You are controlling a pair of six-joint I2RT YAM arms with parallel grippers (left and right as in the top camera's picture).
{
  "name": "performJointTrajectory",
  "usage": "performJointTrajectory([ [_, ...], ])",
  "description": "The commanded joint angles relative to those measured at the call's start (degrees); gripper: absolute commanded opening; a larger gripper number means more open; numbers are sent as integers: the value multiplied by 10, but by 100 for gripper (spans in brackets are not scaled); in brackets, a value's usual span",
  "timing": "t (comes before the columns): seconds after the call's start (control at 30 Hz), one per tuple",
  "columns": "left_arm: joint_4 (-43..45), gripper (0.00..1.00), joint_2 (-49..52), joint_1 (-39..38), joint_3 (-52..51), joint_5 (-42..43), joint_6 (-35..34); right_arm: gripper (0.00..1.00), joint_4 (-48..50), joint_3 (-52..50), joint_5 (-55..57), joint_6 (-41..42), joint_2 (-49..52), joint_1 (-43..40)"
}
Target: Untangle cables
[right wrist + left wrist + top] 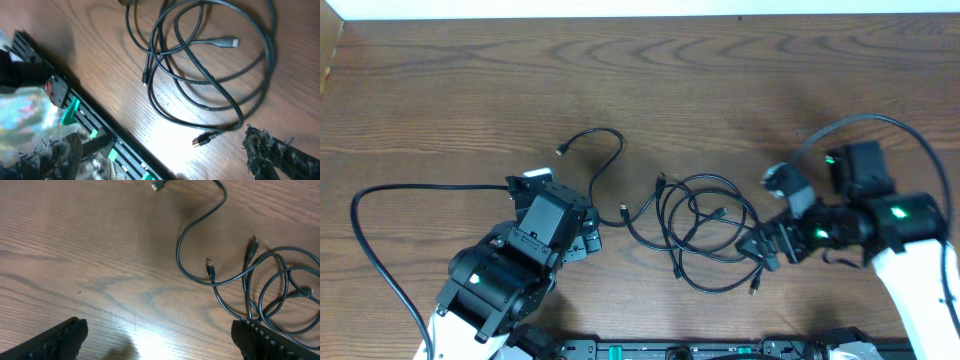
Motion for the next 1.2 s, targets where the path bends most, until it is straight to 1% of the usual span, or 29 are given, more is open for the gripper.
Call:
performJointTrajectory([
  [0.0,-4,96,1,3,15,-18,-9,99,15,-1,31,34,39,32],
  [0.17,-4,96,1,3,15,-18,-9,99,49,-1,54,38,97,51],
  [0.3,-3,96,1,3,15,-18,-9,99,73,-1,81,38,132,54],
  [0.5,-4,97,2,3,15,-18,-9,99,116,-1,90,36,192,57],
  [0.6,-4,96,2,3,15,-18,-9,96,118,-1,90,31,221,72],
  [0.67,-4,97,2,3,15,-18,-9,92,118,-2,90,26,241,90],
  [0.7,-4,96,1,3,15,-18,-9,89,120,-2,91,26,249,100],
  [0.73,-4,96,2,3,15,-18,-9,78,122,-2,94,27,257,109],
  [0.77,-4,96,2,3,15,-18,-9,63,127,-2,99,28,264,119],
  [0.8,-4,96,2,3,15,-18,-9,38,131,-2,105,34,270,126],
  [0.83,-4,97,2,3,15,-18,-9,4,136,-2,115,48,273,131],
  [0.87,-4,97,2,3,15,-18,-9,1,140,-2,123,66,273,134],
  [1.03,-4,97,2,3,15,-18,-9,1,135,9,127,83,250,138],
  [1.17,-4,97,2,3,15,-18,-9,1,113,40,127,83,193,138],
])
